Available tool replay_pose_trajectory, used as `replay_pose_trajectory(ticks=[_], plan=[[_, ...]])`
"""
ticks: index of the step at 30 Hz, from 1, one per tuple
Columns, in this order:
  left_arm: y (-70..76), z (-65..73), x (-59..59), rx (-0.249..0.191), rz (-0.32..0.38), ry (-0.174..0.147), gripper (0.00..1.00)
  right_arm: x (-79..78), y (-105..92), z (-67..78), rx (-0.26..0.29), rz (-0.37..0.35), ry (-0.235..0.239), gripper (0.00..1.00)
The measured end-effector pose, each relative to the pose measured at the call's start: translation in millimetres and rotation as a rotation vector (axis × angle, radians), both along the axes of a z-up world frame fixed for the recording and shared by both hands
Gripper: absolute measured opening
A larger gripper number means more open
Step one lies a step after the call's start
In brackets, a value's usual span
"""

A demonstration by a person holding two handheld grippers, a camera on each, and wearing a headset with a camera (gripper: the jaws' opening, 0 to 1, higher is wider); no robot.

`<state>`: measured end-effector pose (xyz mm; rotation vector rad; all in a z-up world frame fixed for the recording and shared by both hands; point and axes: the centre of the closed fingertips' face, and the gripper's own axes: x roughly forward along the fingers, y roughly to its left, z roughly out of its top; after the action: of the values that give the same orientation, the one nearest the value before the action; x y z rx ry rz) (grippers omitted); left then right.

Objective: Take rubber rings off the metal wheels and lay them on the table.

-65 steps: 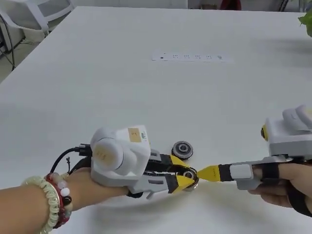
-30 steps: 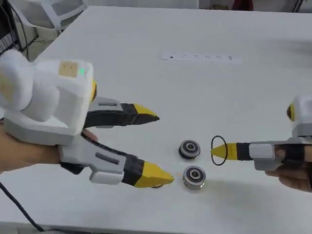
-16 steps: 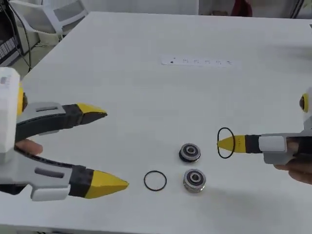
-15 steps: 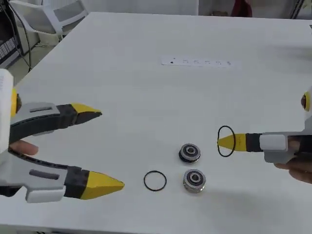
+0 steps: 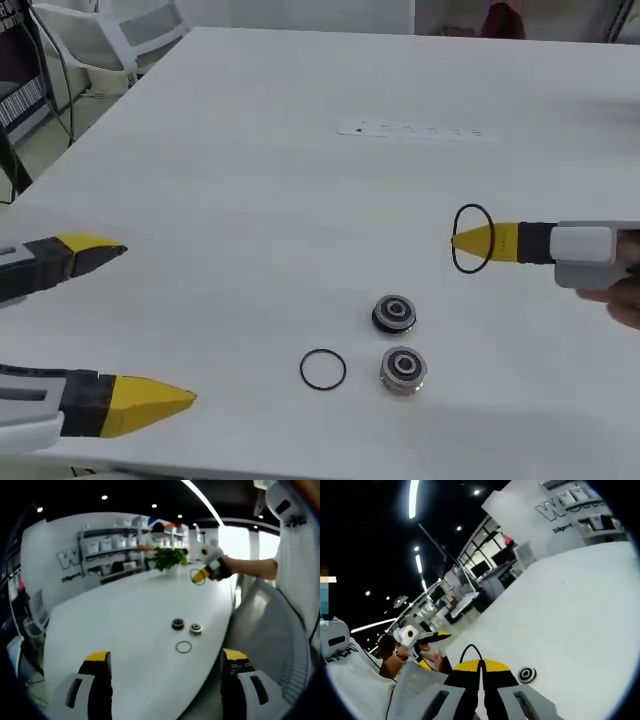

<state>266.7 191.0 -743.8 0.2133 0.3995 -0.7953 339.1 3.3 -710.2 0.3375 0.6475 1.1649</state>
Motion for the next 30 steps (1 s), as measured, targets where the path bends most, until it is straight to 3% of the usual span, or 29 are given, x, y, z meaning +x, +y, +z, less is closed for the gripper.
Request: replay_pose_trajectory(ticks=[5,12,20,24,28,30], plan=[[-2.9,-2.7,-4.9,-0.031,0.022,0.008,0.91,4.0,13.9,3.9,-0.04,0.012,-0.057,0.0],[1.9,-3.8,-7.4,-0.05,0.058,0.014,0.9,1.5,41.6,12.3,-0.049,0.069,-0.106,0.0],[7.2,-5.9,-9.6,-0.048,0.085,0.022,0.91,1.6,64.8,6.4,-0.13,0.124,-0.172,0.0],[7.3,-6.1,-9.3,-0.053,0.093,0.024,0.91,-0.8,74.3,-5.1,-0.173,0.156,-0.181,0.0],[3.5,-6.2,-10.0,-0.051,0.088,0.024,0.91,-5.9,79.0,-33.7,-0.265,0.192,-0.203,0.0],[2.6,-6.3,-9.8,-0.051,0.088,0.025,0.91,-11.5,79.2,-50.5,-0.307,0.217,-0.188,0.0]])
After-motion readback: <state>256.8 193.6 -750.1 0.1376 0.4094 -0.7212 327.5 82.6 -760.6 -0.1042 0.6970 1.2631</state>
